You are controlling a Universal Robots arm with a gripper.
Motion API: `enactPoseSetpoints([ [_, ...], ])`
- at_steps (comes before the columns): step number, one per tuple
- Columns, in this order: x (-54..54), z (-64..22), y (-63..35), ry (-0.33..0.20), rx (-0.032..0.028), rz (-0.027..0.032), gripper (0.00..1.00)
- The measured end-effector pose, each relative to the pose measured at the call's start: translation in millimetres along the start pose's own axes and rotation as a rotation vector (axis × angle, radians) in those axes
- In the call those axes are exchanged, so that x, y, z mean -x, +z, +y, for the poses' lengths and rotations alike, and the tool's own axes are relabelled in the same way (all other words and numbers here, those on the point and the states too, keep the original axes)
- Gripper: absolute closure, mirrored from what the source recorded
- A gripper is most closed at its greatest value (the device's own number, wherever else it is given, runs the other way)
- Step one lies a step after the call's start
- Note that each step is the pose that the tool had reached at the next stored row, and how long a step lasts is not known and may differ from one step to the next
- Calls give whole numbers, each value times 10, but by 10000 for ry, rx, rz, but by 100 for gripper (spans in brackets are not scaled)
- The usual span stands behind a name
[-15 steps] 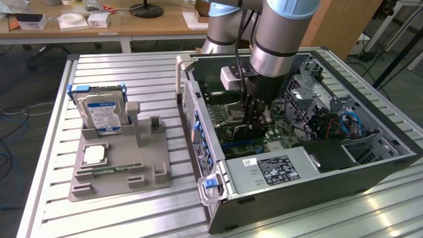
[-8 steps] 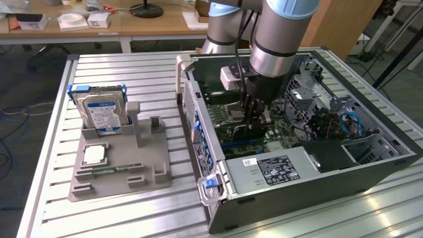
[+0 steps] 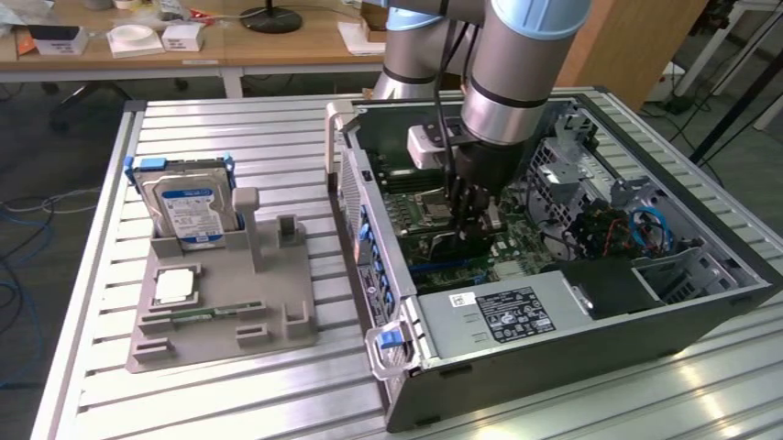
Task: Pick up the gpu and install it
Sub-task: 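Insert the gpu into the slot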
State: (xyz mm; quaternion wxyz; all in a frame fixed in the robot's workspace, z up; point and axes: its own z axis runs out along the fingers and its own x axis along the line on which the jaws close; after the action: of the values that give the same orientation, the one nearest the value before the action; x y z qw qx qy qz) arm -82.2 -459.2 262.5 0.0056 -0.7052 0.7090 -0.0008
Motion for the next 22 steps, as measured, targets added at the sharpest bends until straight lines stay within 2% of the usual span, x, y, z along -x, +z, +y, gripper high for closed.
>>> enactPoseSetpoints([
  [22, 12, 1, 19, 1, -1, -1, 74],
])
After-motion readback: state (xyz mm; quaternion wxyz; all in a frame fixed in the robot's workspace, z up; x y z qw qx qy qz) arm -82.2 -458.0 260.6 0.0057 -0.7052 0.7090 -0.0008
